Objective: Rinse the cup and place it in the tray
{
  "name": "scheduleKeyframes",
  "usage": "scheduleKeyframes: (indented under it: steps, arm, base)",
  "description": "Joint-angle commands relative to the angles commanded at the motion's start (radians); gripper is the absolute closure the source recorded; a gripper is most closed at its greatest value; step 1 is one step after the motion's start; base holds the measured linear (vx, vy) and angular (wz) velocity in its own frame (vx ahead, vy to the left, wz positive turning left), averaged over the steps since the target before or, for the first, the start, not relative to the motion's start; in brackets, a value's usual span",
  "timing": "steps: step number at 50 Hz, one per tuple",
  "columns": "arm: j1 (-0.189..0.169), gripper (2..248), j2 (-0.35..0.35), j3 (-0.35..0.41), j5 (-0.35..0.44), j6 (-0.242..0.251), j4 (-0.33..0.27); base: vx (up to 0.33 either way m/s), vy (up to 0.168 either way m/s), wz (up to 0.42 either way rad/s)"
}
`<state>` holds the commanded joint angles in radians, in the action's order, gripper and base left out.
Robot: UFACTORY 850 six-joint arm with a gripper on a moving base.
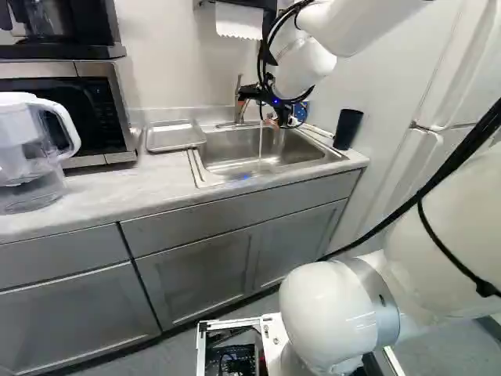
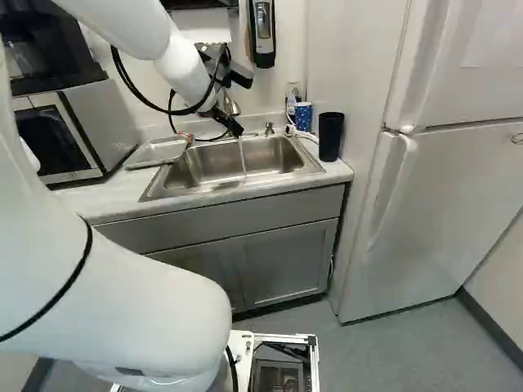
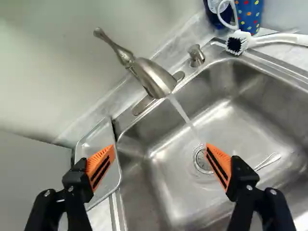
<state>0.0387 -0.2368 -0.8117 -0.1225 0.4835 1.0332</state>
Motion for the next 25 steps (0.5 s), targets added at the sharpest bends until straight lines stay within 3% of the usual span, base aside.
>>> scheduleKeyframes:
  steps: [14, 25]
  arm:
    - [-0.040, 3, 0.018, -0.016, 0.004, 0.000, 0.041]
    - [-0.044, 3, 0.045, -0.040, 0.011, 0.000, 0.091]
  base:
    - [0.000, 0.000, 0.000]
    - [0.000, 0.000, 0.000]
